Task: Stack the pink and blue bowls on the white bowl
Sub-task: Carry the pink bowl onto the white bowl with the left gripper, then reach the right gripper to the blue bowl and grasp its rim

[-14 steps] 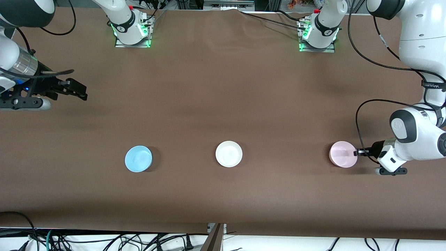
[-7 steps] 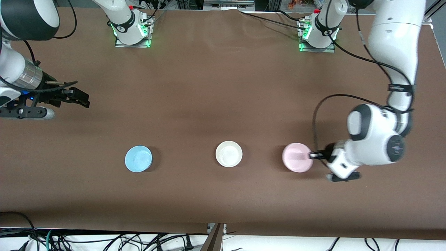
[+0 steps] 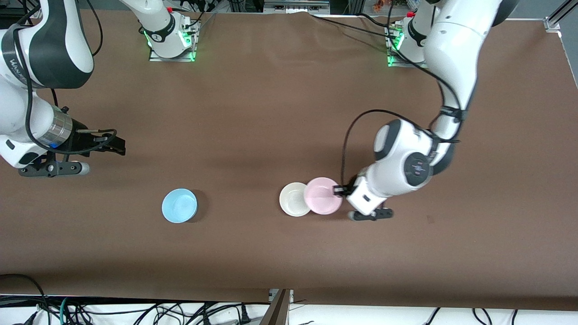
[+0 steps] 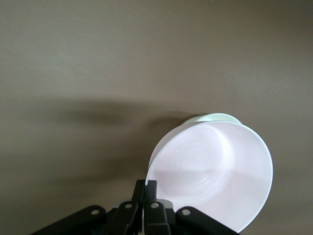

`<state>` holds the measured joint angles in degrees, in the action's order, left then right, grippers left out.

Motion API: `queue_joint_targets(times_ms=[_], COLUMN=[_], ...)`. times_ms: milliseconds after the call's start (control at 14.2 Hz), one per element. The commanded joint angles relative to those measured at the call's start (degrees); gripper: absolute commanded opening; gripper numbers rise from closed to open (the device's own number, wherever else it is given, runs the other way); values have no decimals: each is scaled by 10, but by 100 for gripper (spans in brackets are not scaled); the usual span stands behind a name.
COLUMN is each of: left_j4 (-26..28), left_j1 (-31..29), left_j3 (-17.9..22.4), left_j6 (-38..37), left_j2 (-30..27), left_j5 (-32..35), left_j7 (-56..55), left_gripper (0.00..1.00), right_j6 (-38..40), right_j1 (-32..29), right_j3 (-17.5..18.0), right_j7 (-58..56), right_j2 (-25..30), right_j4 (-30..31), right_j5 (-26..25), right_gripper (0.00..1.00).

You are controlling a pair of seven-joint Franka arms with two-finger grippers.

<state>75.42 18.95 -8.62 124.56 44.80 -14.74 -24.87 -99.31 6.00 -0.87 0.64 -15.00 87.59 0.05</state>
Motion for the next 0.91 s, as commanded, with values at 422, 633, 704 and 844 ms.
queue_joint_targets(times_ms=[422, 633, 704, 844], left_j4=[-60, -61, -62, -65], left_j1=[45, 45, 46, 46], left_j3=[5, 5, 5, 5], left_j6=[1, 1, 1, 2], left_j2=[52, 59, 62, 64], left_j5=[16, 17, 17, 17], left_j7=[-26, -26, -27, -27], left_gripper=[0, 0, 0, 0], right_j6=[-74, -105, -119, -152], right_j1=[-10, -10, -9, -6], right_j3=[4, 5, 6, 8], right_j7=[-17, -17, -17, -16], right_j2=[-91, -119, -130, -158], right_j4=[-10, -10, -10, -10], right_j5=[-13, -11, -11, -11], right_gripper=[100, 100, 99, 99])
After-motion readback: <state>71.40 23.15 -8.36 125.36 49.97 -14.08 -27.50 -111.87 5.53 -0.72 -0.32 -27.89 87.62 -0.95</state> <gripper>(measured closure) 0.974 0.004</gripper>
